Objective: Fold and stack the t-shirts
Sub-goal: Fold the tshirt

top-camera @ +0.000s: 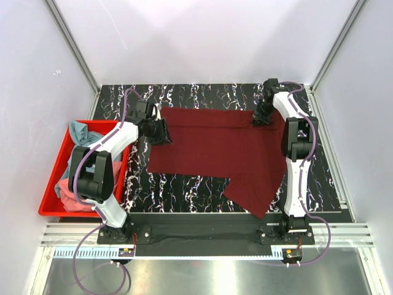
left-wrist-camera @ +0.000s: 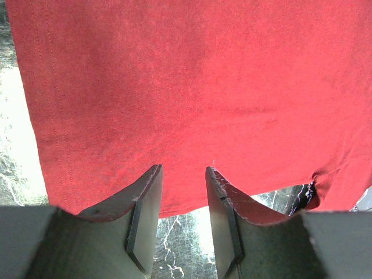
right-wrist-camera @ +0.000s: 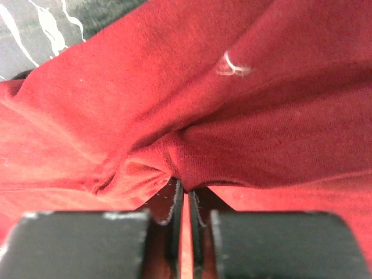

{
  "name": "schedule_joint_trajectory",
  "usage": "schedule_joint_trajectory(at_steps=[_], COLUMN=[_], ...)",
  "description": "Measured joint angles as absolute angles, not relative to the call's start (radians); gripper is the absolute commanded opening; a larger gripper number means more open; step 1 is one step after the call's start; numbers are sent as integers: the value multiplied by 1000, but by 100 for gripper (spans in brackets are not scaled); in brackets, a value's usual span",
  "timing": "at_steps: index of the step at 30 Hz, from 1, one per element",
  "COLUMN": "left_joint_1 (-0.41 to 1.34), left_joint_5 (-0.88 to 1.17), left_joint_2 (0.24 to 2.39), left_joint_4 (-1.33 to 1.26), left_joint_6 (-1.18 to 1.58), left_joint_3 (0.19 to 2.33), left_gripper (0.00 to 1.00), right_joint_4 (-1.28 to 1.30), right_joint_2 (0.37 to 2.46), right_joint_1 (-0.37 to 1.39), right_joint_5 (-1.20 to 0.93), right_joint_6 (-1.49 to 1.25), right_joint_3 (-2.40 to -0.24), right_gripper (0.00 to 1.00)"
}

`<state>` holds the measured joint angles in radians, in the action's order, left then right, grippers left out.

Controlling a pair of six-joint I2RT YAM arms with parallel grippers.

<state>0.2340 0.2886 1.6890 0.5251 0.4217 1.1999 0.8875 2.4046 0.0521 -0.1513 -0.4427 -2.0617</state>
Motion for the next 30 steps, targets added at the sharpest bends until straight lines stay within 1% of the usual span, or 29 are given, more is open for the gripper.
schedule_joint_trajectory(at_steps=[3, 8, 13, 18, 23, 24, 25, 27, 30], left_joint_1=[234, 234, 231, 228, 228, 228, 228, 228, 228], left_joint_5=[289, 289, 290, 293, 299, 300, 301, 304, 304], left_joint_2=[1688, 1677, 1664, 1663, 1654, 1653, 1652, 1651, 1650], left_joint_4=[525, 524, 521, 517, 514, 513, 513, 513, 513], left_joint_6=[422, 422, 422, 422, 422, 422, 422, 422, 422], left_joint_3=[1200, 1200, 1186, 1170, 1147, 1145, 1143, 1143, 1143], left_gripper=[40, 40, 40, 40, 40, 40, 41, 41, 41], right_joint_4=[920, 994, 1020, 1008, 982, 971, 960, 942, 928], right_joint_2=[2404, 2384, 2296, 2209, 2147, 2133, 2120, 2096, 2077], right_joint_1=[52, 52, 52, 52, 52, 52, 52, 52, 52], right_joint_5=[-153, -197, -271, -318, -342, -346, -352, -366, -385], right_joint_6=[-458, -510, -578, -630, -669, -676, -683, -694, -681], right_joint_3=[-2083, -2101, -2004, -1856, -1705, -1670, -1637, -1571, -1510], right_gripper=[2, 1, 1, 2, 6, 12, 21, 45, 59])
